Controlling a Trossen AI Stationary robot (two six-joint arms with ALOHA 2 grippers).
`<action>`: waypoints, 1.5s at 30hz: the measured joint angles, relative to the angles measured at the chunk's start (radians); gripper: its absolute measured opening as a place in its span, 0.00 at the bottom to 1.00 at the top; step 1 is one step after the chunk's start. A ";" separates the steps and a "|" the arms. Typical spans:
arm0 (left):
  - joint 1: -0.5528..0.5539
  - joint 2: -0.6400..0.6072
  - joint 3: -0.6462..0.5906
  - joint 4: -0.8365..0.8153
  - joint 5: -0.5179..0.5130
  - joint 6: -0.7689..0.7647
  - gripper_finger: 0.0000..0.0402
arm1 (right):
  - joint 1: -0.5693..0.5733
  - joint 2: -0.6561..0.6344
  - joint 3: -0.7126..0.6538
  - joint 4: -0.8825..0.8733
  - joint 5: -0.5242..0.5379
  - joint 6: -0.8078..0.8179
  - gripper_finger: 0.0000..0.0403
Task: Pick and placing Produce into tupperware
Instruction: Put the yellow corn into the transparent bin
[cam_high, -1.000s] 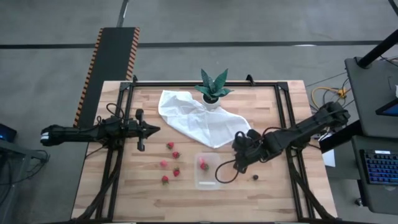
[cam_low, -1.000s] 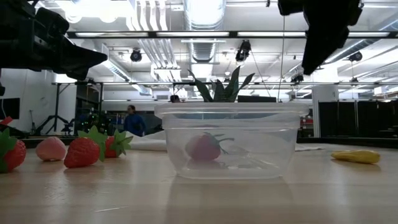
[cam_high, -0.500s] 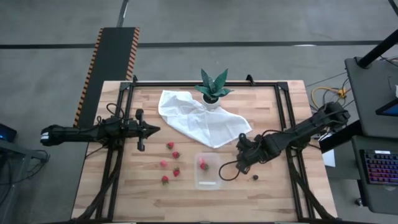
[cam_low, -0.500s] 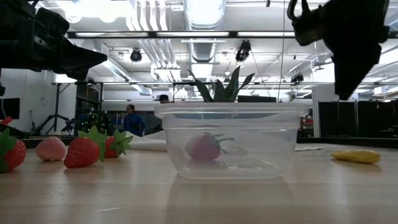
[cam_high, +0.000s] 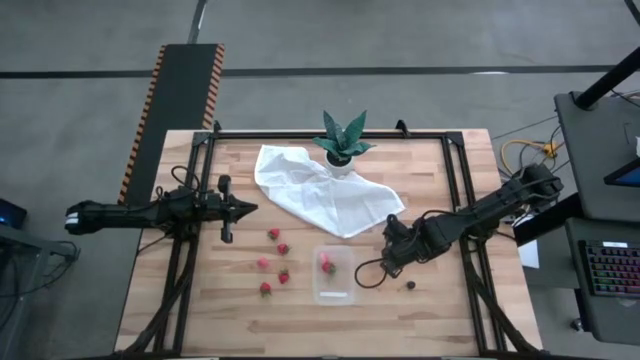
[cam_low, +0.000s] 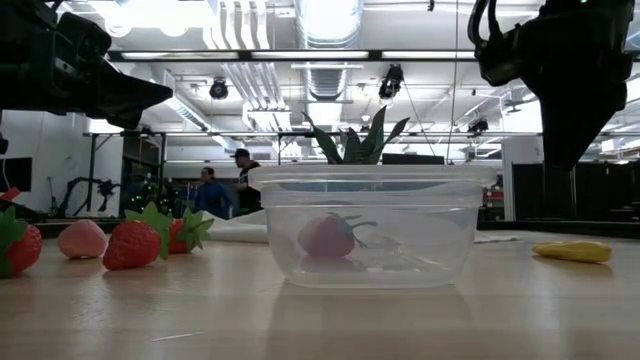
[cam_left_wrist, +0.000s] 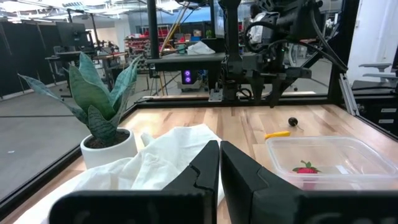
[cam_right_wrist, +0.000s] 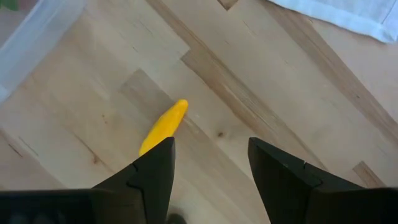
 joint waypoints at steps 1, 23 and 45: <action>0.000 0.000 0.000 0.000 0.000 0.000 0.00 | 0.000 0.000 -0.002 0.000 0.000 0.003 0.49; 0.000 0.000 0.000 -0.009 0.000 0.000 0.00 | 0.000 0.000 -0.114 0.250 -0.041 0.075 0.49; 0.000 0.003 0.000 -0.007 -0.001 0.000 0.00 | 0.000 0.081 -0.182 0.385 -0.068 0.061 0.49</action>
